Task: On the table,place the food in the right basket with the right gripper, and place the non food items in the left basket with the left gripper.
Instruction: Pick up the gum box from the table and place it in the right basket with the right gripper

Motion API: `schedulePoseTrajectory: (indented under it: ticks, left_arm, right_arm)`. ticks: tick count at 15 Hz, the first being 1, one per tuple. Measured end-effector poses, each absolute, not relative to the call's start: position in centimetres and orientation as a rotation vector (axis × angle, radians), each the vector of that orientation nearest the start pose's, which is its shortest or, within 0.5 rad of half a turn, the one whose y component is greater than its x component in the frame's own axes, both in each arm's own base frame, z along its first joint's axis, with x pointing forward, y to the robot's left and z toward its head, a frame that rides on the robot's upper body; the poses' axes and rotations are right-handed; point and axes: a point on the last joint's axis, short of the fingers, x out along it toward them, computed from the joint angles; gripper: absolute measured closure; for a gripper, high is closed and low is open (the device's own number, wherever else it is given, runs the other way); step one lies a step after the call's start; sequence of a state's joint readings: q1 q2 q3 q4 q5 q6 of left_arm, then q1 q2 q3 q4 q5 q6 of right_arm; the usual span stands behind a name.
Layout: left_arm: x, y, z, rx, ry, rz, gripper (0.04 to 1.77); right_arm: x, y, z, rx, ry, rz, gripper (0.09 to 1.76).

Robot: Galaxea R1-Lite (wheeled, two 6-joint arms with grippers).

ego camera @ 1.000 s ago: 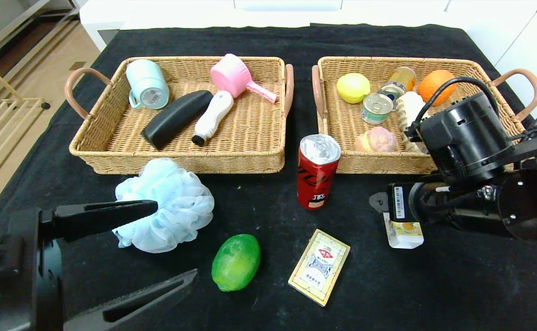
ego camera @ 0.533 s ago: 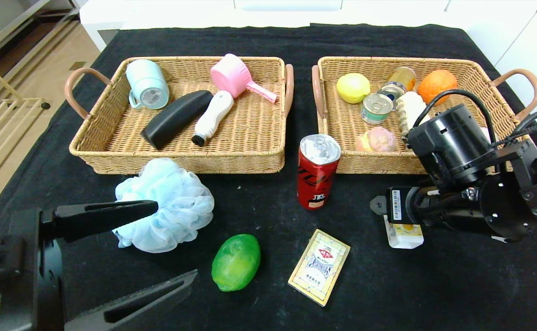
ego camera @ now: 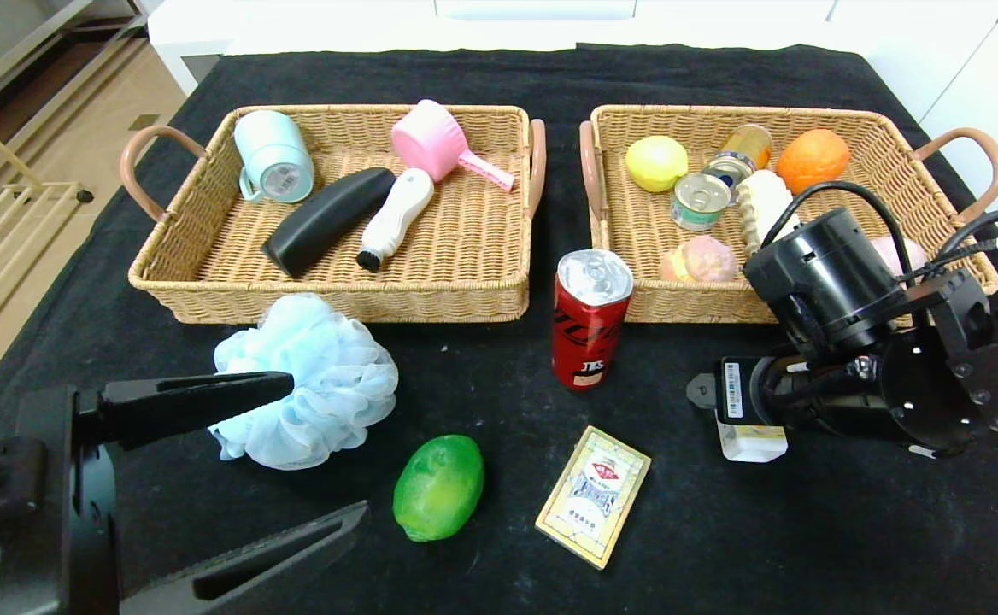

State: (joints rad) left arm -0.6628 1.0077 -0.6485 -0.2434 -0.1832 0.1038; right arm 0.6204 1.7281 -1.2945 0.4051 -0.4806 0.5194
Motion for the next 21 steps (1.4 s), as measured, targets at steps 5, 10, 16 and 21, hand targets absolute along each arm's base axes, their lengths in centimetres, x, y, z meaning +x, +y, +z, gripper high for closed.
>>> schedulePoseTrajectory:
  ticks: [5, 10, 16, 21]
  left_arm:
    - [10.07, -8.38, 25.13, 0.127, 0.070, -0.850, 0.09]
    - [10.06, -8.37, 25.13, 0.127, 0.070, -0.850, 0.09]
    - [10.06, -8.37, 25.07, 0.132, 0.070, -0.851, 0.09]
    - [10.09, -8.39, 25.02, 0.133, 0.072, -0.851, 0.09]
  right_arm:
    - [25.22, 16.94, 21.36, 0.036, 0.745, -0.059, 0.92]
    - [25.27, 16.97, 21.27, 0.035, 0.746, -0.059, 1.05]
    - [25.32, 17.01, 21.17, 0.034, 0.751, -0.057, 1.05]
    - [24.95, 16.82, 21.72, 0.040, 0.743, -0.048, 1.05]
